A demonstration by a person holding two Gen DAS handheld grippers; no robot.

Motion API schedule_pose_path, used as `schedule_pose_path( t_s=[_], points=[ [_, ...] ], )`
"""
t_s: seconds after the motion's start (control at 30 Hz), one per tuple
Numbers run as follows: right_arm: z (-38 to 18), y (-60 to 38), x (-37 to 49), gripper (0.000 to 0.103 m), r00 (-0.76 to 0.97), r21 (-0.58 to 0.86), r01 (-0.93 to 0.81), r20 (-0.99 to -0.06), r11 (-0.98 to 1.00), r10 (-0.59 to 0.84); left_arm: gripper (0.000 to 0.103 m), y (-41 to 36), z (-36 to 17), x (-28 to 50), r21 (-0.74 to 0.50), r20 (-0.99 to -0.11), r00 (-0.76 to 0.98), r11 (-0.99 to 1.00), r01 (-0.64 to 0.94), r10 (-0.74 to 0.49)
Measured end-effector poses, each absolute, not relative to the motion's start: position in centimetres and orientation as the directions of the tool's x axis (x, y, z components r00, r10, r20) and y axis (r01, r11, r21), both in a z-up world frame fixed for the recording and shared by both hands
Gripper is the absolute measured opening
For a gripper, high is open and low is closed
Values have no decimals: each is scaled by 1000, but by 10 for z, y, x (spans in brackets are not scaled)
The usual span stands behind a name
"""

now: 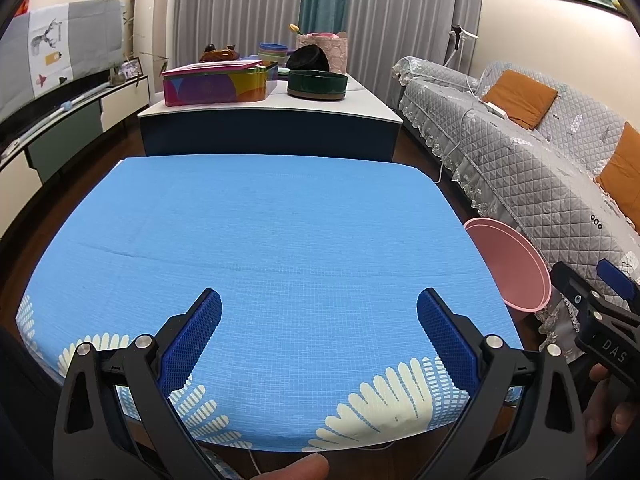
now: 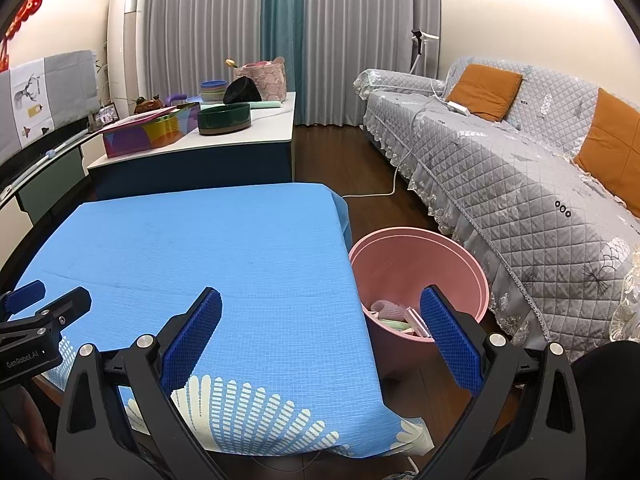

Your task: Collect trash

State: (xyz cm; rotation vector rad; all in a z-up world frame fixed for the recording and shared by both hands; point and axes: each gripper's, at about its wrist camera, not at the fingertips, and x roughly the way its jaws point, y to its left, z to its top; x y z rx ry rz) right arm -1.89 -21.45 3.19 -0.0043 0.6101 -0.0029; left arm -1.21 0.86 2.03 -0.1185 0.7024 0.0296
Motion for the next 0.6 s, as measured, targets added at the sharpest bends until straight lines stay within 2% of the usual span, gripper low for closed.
schedule_pose_path(
  t_s=[0.6],
  points=[
    [32, -215, -19, 98, 819, -5, 0, -574, 1000, -3, 95, 8, 20, -13, -92, -648, 761, 993, -72, -5]
  ],
)
